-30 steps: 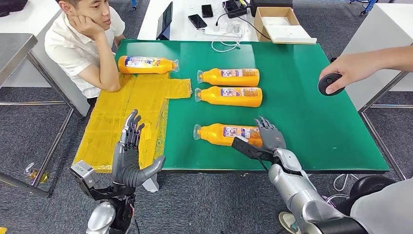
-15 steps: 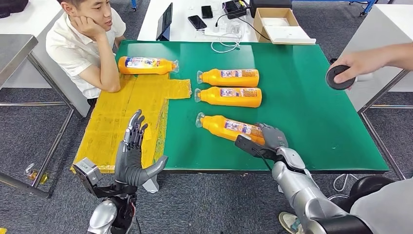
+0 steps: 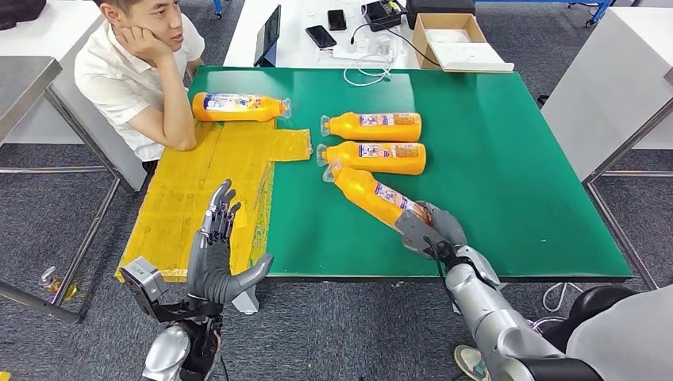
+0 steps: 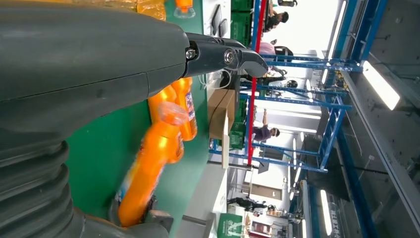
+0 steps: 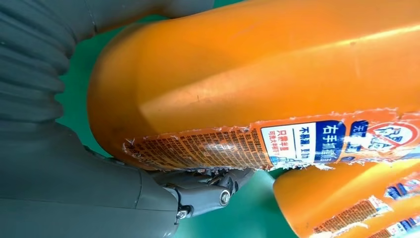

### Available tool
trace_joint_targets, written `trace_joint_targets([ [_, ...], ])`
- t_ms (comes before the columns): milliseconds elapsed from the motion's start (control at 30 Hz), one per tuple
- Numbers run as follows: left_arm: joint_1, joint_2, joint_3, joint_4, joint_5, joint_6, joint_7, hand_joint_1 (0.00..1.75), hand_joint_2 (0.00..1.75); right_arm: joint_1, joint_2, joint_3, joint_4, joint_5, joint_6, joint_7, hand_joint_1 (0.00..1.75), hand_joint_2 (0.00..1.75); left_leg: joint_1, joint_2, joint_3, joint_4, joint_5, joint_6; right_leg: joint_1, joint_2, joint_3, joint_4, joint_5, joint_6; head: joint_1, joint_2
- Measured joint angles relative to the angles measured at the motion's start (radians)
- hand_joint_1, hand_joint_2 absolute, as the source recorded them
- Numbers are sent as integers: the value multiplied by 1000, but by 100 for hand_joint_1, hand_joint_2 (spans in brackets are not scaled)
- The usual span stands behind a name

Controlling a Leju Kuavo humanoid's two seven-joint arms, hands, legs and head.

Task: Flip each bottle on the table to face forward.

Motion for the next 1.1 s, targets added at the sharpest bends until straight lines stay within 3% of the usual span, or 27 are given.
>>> trace_joint_targets([
  [167, 36, 2, 10, -2, -5, 31, 10, 0, 175, 76, 50, -37, -107, -159, 56, -159, 175, 175, 0, -1, -4, 0, 0, 0, 0, 0, -3, 1, 0, 0, 0, 0],
  [400, 98, 3, 40, -29, -9, 48, 30, 0, 175, 268, 91, 68, -517, -298, 49, -104, 175, 175, 0, -4, -11, 0, 1, 0, 0, -3, -10, 1, -1, 0, 0, 0],
  [533, 110, 3, 46, -38, -9, 46, 32, 0, 175, 329, 93, 138, -650, -325, 30, -98, 175, 175, 0, -4, -13, 0, 0, 0, 0, -3, -12, 0, -1, 0, 0, 0],
  [1100, 122, 3, 60, -46, -9, 45, 32, 0, 175, 374, 90, 197, -775, -336, 23, -100, 175, 175, 0, -5, -14, 0, 1, 0, 0, -3, -12, 0, -1, 0, 0, 0],
])
